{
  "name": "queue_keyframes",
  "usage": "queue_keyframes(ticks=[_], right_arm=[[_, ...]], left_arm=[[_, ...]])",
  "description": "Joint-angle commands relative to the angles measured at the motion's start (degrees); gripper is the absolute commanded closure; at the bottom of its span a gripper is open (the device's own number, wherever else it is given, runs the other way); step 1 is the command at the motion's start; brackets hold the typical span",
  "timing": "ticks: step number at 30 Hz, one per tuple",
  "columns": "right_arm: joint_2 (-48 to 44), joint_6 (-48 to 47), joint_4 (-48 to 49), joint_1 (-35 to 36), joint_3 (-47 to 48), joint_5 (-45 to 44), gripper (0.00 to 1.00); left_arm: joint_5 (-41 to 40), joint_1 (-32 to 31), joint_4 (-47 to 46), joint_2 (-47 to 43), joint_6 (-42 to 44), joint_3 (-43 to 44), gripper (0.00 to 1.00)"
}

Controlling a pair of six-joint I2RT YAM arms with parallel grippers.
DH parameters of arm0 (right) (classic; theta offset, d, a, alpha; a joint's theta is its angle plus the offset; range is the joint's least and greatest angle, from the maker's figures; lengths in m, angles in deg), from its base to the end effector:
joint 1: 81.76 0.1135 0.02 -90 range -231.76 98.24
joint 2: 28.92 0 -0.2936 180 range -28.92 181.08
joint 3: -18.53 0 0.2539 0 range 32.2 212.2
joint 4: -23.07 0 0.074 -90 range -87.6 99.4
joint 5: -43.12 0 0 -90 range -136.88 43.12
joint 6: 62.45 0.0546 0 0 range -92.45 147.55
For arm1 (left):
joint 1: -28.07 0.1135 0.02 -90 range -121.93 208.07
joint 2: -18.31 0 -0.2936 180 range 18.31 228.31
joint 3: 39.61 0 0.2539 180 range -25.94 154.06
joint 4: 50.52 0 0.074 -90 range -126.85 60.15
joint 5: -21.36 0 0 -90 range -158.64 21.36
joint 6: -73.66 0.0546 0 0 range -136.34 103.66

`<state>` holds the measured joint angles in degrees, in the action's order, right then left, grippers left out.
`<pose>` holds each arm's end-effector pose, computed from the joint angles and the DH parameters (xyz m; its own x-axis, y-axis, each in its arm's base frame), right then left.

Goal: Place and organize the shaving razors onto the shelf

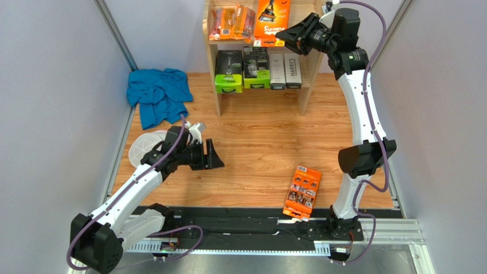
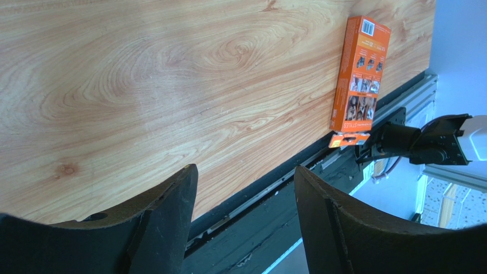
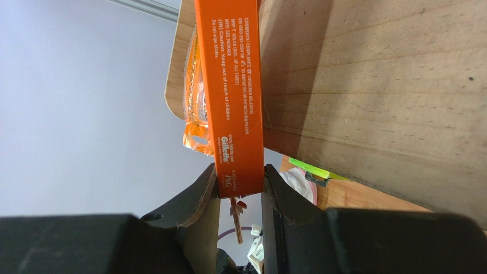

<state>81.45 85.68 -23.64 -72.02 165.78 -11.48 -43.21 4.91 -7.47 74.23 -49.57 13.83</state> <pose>0.4303 0.1060 0.5209 -0.6837 0.5850 -0.4363 -0.2269 0.3977 0.8890 0.1705 -0.0985 0.2577 -0.8950 -0.1554 -0.4181 0.1689 0.7494 -0.6402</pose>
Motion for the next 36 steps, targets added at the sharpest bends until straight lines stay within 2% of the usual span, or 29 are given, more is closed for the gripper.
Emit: queue_keyframes(ticks=[1,8,17,18,19,30,35,36], right_arm=[[0.6,-0.2,1.2,0.6,2.4,1.0,1.0],[1.1,0.1,1.7,0.6,2.6,1.7,0.91],[0.1,0.1,2.1,0.6,2.6,1.3,0.65],[0.2,0.2,1.9,0.6,2.7,1.7,0.48],[0.4,0.3,1.7,0.5,2.9,1.7,0.43],[-2.6,-0.5,0.9,0.1,-0.2,2.0,0.37],[-9.2,-2.5,1.0,-0.8,-7.6,1.5,0.33],[-10.9,-2.9,0.9,-0.8,-9.3,0.9,0.28]], left_arm=[[1.3,0.0,-1.8,-1.9,-0.9,-1.1,0.29],[1.3,0.0,-2.1,-2.4,-1.4,-2.4,0.29],[1.4,0.0,-2.2,-2.6,-1.4,-2.9,0.29],[1.4,0.0,-2.1,-2.6,-1.4,-2.9,0.29],[1.4,0.0,-2.1,-2.7,-1.4,-2.9,0.29],[1.7,0.0,-2.8,-3.5,-1.9,-4.3,0.29],[2.3,0.0,-4.4,-3.6,-2.2,-5.0,0.29],[2.5,0.0,-4.8,-3.6,-2.4,-5.0,0.29]])
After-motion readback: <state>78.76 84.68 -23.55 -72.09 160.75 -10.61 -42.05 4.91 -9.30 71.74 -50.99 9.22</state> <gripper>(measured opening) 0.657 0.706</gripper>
